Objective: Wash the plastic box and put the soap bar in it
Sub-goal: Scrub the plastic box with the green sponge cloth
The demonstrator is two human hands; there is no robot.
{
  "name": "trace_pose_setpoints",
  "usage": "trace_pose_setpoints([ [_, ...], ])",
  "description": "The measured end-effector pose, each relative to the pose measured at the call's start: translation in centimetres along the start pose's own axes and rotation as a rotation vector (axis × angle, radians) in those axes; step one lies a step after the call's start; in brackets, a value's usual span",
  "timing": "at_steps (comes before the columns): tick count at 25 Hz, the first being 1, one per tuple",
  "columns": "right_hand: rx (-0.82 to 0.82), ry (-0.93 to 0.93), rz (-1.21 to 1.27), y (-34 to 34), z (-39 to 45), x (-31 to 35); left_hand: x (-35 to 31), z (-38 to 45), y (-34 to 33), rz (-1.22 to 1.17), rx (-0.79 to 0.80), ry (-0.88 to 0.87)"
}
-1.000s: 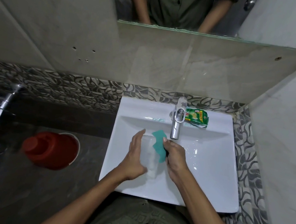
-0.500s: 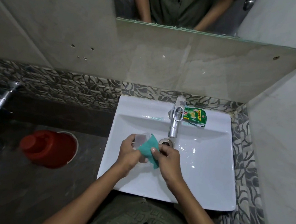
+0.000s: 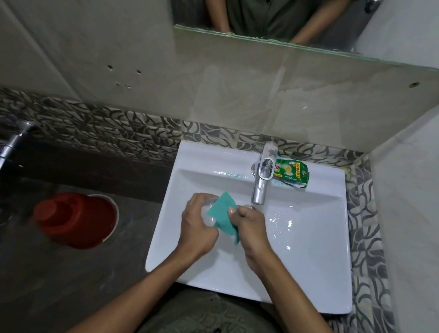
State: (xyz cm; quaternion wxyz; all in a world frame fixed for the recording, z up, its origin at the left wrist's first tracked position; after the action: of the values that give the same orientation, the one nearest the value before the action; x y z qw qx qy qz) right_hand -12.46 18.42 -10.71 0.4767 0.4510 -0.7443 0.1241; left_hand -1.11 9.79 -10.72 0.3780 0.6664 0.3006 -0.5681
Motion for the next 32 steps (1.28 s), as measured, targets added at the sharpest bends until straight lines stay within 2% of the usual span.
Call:
trace_pose_setpoints([
  [2,-0.006,-0.126,0.152,0.1,0.8,-0.2,0.4,-0.7,-0.3,0.059,0.088,-0.019],
  [4,0.054,-0.143,0.177,-0.8,0.7,-0.1,1.0,-0.1,0.3,0.066,0.044,0.049],
  [6,0.143,-0.047,0.023,-2.8,0.0,-0.1,2.4,1.3,2.3,-0.122,-0.146,0.382],
  [7,0.15,0.017,-0.071,-3.1,-0.5,-0.4,3.2,1.6,2.3,-0.252,-0.186,0.576],
  [8,0.144,0.068,-0.144,-3.1,-0.7,-0.9,3.6,1.3,1.8,-0.331,-0.172,0.711],
  [9,0.134,0.093,-0.18,-2.8,-0.7,-1.1,3.7,1.0,1.2,-0.342,-0.132,0.775],
  [15,0.077,0.023,0.003,-2.0,0.8,0.0,2.3,0.9,0.5,-0.195,-0.005,0.685],
  [18,0.087,0.187,-0.186,-2.8,-0.4,-0.3,2.1,2.3,1.1,-0.421,-0.03,0.884],
  [21,0.068,0.491,-0.505,-2.3,-2.0,-1.2,1.7,2.8,1.4,-0.702,-0.033,1.091],
  [23,0.019,0.607,-0.6,-1.0,-1.4,-0.7,1.5,2.4,1.0,-0.81,0.051,1.097],
  [25,-0.01,0.585,-0.562,0.0,-0.6,0.3,2.0,1.8,0.6,-0.823,0.095,1.067],
  [27,-0.021,0.576,-0.575,-0.7,-0.9,1.0,2.5,1.3,0.1,-0.803,0.111,1.067],
  [32,-0.055,0.766,-0.819,-1.3,-2.6,0.3,2.6,1.8,0.2,-0.831,0.09,1.151],
])
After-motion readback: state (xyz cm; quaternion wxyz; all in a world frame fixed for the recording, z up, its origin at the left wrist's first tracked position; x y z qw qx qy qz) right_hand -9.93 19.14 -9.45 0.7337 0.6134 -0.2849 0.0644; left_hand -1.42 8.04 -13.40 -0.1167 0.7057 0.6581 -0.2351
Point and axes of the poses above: each hand's wrist, its own z-axis towards the middle knuckle, its own y-axis out of the back of the hand, x = y × z, the point moved 6 cm from there along z, towards the middle knuckle, and after that the axes turned 15 degrees about -z, right-handed, at the moved point
